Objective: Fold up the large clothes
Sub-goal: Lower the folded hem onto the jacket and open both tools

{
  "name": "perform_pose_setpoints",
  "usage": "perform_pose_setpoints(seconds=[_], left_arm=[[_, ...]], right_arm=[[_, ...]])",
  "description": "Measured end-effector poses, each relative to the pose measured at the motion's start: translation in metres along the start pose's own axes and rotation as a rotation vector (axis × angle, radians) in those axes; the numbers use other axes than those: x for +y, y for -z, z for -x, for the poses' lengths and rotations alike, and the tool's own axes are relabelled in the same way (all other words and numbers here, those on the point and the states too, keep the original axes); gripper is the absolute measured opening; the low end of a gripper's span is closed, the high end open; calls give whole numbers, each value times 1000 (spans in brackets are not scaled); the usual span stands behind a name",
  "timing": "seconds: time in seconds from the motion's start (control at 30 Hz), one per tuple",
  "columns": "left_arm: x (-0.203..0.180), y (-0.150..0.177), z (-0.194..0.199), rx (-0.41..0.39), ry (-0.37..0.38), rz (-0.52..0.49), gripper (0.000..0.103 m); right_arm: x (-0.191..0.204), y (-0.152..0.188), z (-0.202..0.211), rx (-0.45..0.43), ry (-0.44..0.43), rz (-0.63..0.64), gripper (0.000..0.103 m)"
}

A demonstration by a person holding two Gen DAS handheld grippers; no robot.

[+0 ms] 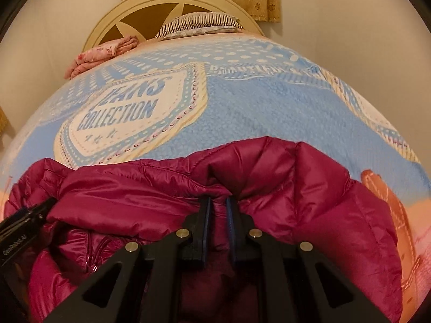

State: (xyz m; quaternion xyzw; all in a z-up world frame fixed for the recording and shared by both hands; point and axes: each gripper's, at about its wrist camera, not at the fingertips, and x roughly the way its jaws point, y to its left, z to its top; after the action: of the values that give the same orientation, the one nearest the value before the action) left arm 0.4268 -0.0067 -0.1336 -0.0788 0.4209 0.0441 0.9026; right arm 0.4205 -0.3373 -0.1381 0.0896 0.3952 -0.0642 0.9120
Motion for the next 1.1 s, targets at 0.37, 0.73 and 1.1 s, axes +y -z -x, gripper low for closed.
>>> perform_pose_setpoints(seconds=[0.37, 0.73, 1.1], left_arm=[[-6, 0, -2, 3, -33, -27, 76], [-9, -1, -2, 15, -52, -46, 78], [-6, -1, -3, 18, -47, -43, 79]], right_arm=[[15, -1, -2, -1, 96, 87, 12], [38, 6, 9, 36, 264, 262, 17], [18, 66, 116, -69, 2, 95, 18]])
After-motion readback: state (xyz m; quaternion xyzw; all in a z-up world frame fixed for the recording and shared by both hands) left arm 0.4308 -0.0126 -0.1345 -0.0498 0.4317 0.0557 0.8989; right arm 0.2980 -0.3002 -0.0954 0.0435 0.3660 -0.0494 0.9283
